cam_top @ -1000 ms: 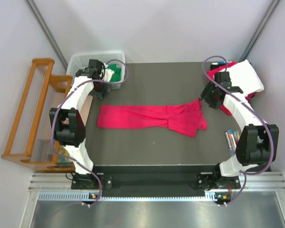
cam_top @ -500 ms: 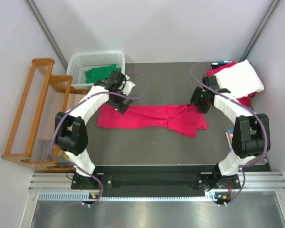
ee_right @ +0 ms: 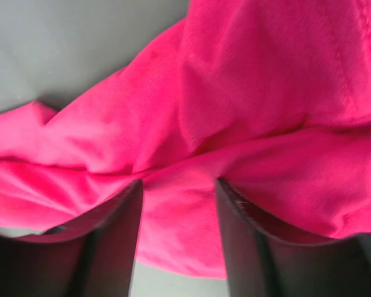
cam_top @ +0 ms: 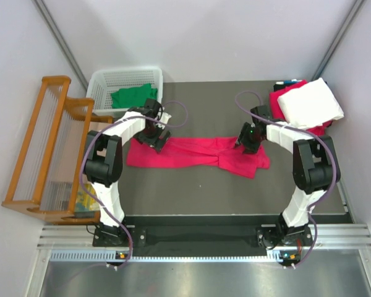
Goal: Fold and stack the t-shirts
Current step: Fold the tshirt
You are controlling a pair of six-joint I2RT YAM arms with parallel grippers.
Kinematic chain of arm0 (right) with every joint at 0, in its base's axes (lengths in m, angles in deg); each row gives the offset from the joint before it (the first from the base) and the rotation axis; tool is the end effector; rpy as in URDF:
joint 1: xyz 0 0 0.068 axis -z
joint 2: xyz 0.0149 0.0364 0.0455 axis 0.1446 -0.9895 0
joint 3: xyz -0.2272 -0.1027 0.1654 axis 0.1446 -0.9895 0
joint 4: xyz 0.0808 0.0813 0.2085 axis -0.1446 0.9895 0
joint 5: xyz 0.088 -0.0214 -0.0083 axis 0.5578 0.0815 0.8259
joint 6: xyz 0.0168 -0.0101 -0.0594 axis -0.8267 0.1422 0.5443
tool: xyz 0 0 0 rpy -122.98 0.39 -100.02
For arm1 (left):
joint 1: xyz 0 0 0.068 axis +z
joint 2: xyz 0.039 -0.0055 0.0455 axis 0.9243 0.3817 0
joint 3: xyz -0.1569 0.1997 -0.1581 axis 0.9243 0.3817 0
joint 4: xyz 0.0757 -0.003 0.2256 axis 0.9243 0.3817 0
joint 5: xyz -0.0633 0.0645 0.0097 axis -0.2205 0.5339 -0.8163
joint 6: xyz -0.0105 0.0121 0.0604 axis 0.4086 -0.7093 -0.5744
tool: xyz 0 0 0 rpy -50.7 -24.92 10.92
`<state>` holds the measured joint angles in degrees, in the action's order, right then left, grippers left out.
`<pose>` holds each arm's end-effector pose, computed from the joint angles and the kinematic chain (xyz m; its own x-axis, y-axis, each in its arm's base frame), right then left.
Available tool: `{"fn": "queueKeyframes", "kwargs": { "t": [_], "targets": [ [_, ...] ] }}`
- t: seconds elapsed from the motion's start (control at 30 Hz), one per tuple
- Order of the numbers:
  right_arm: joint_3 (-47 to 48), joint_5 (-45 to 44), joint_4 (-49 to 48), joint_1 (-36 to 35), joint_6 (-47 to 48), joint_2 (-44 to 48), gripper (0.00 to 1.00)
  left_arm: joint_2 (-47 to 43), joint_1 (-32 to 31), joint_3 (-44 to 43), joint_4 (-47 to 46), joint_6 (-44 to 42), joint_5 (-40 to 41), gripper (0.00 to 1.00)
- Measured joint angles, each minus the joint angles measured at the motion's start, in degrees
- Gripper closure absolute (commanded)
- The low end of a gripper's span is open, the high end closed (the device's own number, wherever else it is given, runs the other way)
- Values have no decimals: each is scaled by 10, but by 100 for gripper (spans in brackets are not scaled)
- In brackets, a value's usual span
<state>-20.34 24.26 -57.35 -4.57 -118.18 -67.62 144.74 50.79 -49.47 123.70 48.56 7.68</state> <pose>0.3343 0.0842 0.2042 -0.8678 0.4350 -0.2402 0.3292 0.8654 0.3778 0.3671 -0.1092 0.2145 -0.8192 0.5134 -0.2557 0.5074 0.8566 0.0943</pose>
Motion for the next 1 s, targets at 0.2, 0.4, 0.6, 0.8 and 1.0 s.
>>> {"fn": "queueKeyframes", "kwargs": {
  "t": [0.2, 0.4, 0.6, 0.8, 1.0],
  "targets": [
    [26, 9, 11, 11, 0, -31, 57, 2, 22, 14, -24, -1, 14, 4],
    [109, 16, 26, 28, 3, -90, 57, 2, 22, 32, -26, -1, 15, 4],
    [167, -13, 38, 38, 23, -107, 54, -10, 22, 46, -34, -3, 18, 4],
    [161, -42, 58, 38, 36, -49, 52, -27, 22, 62, -36, -5, 22, 4],
    [37, -43, 42, 4, 29, 97, 53, -45, 22, 63, -37, -8, 26, 4]
  ]
}}
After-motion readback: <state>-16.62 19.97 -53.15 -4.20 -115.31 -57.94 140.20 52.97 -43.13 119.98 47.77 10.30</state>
